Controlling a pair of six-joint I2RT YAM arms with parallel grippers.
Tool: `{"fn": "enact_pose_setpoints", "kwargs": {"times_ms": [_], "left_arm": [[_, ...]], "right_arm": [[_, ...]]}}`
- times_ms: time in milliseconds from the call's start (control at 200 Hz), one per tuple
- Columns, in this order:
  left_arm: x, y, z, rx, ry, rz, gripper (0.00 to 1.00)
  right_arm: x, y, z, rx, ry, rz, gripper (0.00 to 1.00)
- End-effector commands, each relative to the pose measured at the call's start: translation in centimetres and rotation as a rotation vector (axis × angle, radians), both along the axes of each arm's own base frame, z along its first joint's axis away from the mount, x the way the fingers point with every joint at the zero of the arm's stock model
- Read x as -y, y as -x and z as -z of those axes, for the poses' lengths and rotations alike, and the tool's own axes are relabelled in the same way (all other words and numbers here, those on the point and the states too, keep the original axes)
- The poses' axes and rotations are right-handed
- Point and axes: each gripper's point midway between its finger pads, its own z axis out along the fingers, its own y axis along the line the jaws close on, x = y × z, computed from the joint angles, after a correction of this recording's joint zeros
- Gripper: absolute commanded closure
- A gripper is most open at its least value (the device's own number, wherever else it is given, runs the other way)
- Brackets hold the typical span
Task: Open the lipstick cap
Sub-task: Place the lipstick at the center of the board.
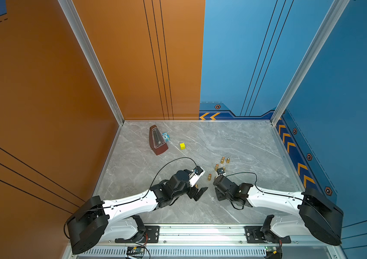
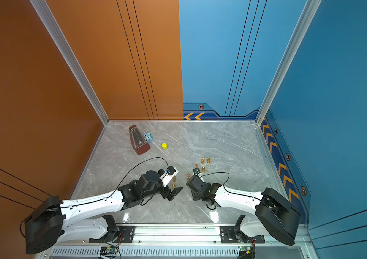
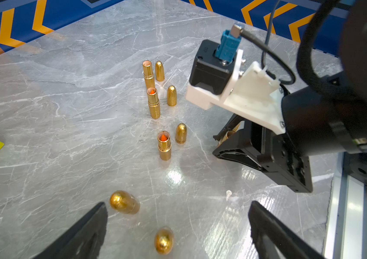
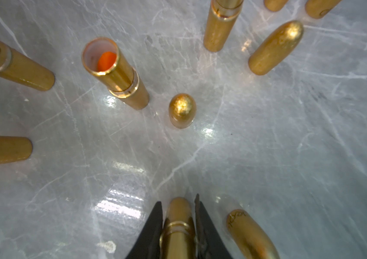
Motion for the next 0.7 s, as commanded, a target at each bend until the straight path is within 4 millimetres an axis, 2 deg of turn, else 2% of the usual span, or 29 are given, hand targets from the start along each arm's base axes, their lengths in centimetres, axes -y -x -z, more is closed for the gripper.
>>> {"fn": "enact_pose_setpoints", "kwargs": {"times_ms": [0,275,395,520,696], "left_arm": [[-0.5,-0.3,-0.4,0.010,0.003,-0.023,0.01],[-0.6,-0.3,-0.7,0.017,0.008,-0.029,0.01],[-0.8,-0.3,-0.8,0.021,0.011,-0.035,0.01],[-1.3,-0.4,-1.4,0.026,0.015,-0.054,0.01],[-2.3,-0.8,-2.2,0.030,0.010,-0.095,0.01]], "right_arm": [[0.8,0.4,0.7,-0.010,0.043,0.009,0.71],[0.6,0.2,0.0,-0.002,0.039,0.005,0.62],[0.4,0.2,-0.9,0.002,0.022,0.001,0.58],[0.3,0.3,-2.7,0.014,-0.011,0.001,0.52],[0.6,0.2,-6.2,0.050,-0.047,0.017,0.45]]}}
